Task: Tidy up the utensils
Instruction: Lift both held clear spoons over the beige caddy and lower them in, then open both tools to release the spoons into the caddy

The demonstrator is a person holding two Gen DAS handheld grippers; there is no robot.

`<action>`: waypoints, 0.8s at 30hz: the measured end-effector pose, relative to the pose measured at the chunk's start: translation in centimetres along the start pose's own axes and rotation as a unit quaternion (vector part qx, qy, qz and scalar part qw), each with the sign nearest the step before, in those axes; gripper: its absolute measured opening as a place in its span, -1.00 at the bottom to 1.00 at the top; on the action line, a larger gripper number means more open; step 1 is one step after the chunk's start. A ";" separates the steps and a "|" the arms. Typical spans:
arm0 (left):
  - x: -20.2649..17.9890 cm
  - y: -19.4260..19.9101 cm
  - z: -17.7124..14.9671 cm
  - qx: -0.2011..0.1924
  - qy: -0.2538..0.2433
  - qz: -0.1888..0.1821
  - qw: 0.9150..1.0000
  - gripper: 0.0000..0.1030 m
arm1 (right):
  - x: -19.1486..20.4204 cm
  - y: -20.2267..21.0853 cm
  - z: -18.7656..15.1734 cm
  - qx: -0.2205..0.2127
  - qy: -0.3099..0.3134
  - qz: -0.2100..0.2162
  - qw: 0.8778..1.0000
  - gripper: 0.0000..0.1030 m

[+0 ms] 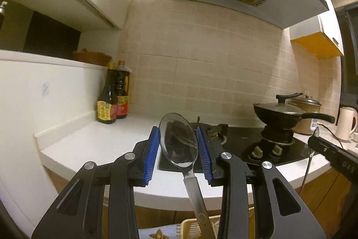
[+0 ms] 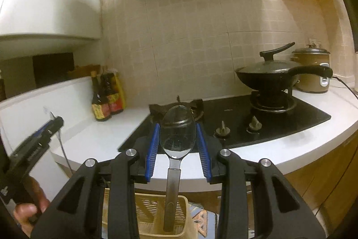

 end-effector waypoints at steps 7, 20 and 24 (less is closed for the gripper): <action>-0.3 0.0 -2.4 0.003 -0.013 0.000 1.000 -0.36 | 0.0 -1.2 -2.8 0.007 0.013 -0.005 1.000 -0.41; 0.6 3.0 -4.2 0.079 0.013 -0.050 0.996 -0.08 | -0.8 3.3 -4.2 0.045 -0.006 0.003 0.999 0.22; 1.2 4.8 -4.5 0.134 0.034 -0.070 0.988 -0.04 | -0.9 5.5 -4.8 0.088 -0.007 0.000 0.996 0.22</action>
Point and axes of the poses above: each gripper's, at about its wrist camera, not at the fingertips, and y roughly against the way its jaws point, x to its left, z to its top, the point moved 6 cm from there along -y, roughly the way its jaws point, and after that the axes turned 5 degrees about -x, right-handed, at the moved point
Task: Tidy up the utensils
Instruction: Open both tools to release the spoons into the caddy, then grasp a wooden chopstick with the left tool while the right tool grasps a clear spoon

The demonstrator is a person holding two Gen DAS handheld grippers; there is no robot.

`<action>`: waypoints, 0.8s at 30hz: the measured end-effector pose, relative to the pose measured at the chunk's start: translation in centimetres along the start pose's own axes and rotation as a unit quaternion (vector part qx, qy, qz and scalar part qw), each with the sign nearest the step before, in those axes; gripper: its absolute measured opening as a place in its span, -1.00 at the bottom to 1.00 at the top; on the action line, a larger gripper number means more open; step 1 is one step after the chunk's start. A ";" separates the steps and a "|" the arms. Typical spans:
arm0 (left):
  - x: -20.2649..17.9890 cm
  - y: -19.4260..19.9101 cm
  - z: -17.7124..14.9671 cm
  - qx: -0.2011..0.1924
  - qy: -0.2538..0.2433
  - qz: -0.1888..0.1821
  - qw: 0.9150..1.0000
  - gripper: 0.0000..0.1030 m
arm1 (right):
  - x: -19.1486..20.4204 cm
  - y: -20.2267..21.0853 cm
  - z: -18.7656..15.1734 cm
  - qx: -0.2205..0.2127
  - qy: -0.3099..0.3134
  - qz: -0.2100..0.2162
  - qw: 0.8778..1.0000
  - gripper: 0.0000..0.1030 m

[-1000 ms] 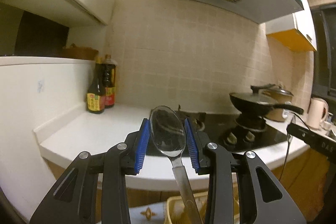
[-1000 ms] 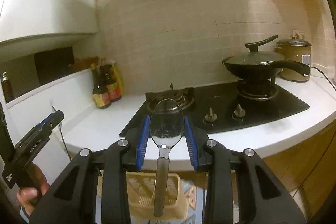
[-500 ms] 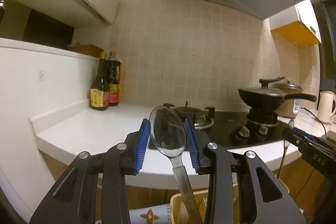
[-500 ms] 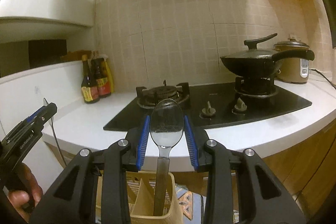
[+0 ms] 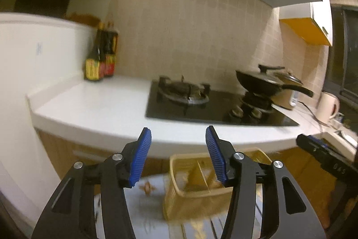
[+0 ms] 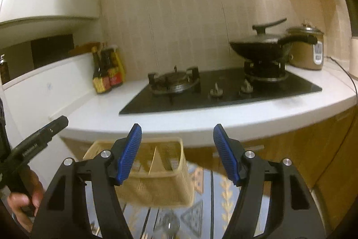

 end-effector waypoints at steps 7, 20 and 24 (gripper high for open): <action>0.4 2.9 -1.5 0.069 0.004 -0.008 0.998 -0.04 | 0.8 1.7 -2.4 0.089 -0.006 0.013 0.996 0.22; 2.5 2.8 -11.2 0.257 0.004 -0.022 0.966 -0.04 | 2.3 -0.9 -10.3 0.256 0.017 0.015 0.967 0.22; 3.6 1.7 -15.4 0.325 -0.005 -0.021 0.946 -0.08 | 1.7 -2.4 -12.3 0.293 0.005 0.013 0.956 0.22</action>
Point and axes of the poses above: each gripper's, at about its wrist camera, not at the fingertips, and y roughly against the way its jaws point, x to its left, z to its top, the point moved 6 cm from there along -y, roughly the way its jaws point, and after that the axes turned 5 degrees about -x, right-handed, at the moved point
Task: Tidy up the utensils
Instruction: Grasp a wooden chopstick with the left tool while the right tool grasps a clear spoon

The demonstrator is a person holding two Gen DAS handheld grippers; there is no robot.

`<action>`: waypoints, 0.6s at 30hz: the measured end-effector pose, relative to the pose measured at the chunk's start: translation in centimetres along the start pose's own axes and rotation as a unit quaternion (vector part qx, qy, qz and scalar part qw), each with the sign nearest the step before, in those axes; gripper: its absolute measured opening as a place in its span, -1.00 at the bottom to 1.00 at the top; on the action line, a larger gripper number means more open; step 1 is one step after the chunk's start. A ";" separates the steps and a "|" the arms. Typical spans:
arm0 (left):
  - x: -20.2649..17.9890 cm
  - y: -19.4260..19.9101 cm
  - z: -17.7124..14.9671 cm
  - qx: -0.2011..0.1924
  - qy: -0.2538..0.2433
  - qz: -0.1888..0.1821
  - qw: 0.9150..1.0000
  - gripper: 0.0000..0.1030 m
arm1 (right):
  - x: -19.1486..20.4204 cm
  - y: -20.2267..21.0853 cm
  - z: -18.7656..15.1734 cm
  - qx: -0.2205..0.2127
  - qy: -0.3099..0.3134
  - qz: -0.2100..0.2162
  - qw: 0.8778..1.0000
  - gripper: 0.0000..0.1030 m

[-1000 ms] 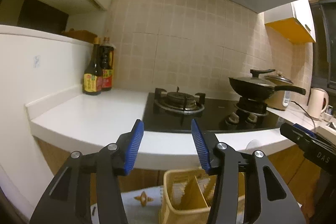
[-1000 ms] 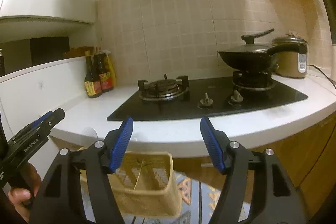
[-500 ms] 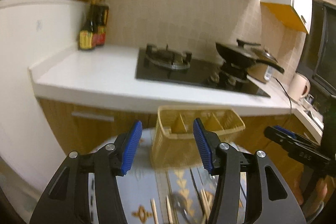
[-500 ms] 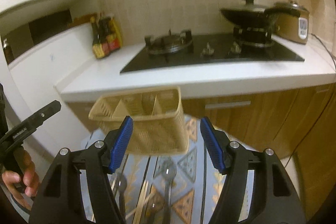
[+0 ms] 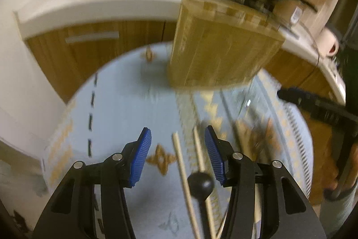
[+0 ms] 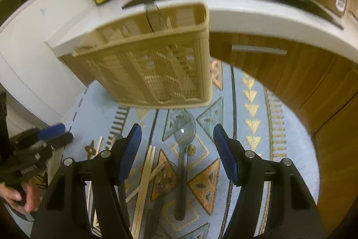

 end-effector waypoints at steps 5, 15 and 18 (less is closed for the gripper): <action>0.8 -2.7 -1.8 0.051 0.002 -0.014 0.999 -0.08 | -0.9 -3.0 -0.6 0.050 -0.017 0.001 0.999 0.21; 1.7 -4.9 -2.6 0.090 0.000 -0.004 0.996 -0.22 | -1.1 -7.2 -0.8 0.104 -0.017 -0.002 0.994 0.03; 1.8 -5.0 -2.5 0.095 -0.005 -0.002 0.995 -0.27 | -0.6 -8.0 -1.0 0.117 -0.015 0.002 0.993 0.03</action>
Point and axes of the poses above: each gripper's, at about its wrist camera, not at the fingertips, and y roughly against the way its jaws point, x to its left, z to its top, the point moved 6 cm from there along -y, roughly the way its jaws point, and after that the axes turned 5 degrees about -x, right-handed, at the moved point
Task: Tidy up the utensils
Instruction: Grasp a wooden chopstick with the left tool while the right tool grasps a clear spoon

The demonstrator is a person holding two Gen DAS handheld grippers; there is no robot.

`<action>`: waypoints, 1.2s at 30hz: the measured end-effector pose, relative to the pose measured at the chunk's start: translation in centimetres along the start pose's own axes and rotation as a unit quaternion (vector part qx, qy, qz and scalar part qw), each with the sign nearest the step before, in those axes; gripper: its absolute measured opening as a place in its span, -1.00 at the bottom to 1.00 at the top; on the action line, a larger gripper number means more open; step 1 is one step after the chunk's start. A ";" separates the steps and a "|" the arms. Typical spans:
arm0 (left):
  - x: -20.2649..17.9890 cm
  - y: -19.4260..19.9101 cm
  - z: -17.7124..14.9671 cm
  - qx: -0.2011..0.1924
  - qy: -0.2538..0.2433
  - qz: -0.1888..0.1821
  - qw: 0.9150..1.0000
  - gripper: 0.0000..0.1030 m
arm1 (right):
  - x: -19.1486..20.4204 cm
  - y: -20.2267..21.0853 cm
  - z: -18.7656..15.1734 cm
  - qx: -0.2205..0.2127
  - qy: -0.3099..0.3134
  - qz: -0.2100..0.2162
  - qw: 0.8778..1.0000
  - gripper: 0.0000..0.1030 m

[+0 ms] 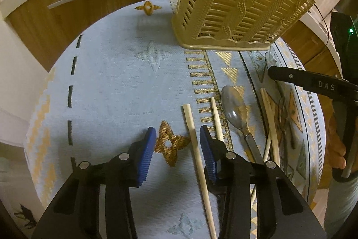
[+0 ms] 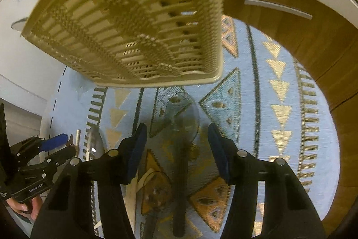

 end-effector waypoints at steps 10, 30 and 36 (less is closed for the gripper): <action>-1.0 -0.8 0.7 0.021 -0.025 0.018 0.999 -0.28 | 2.4 -1.6 -0.2 0.006 0.040 -0.049 0.998 0.03; -5.1 -1.8 1.1 0.032 -0.070 0.103 0.992 -0.92 | 2.9 -1.5 -0.3 0.002 0.077 -0.049 0.996 -0.42; -4.4 -0.1 1.1 -0.012 -0.039 0.075 0.996 -0.95 | 3.1 1.0 -1.2 -0.047 0.083 -0.016 0.995 -0.42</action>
Point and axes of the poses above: each gripper's, at about its wrist camera, not at the fingertips, and y roughly against the way its jaws point, x to its left, z to its top, the point moved 6 cm from there along -y, roughly the way its jaws point, and after that the axes turned 5 degrees about -x, right-handed, at the moved point
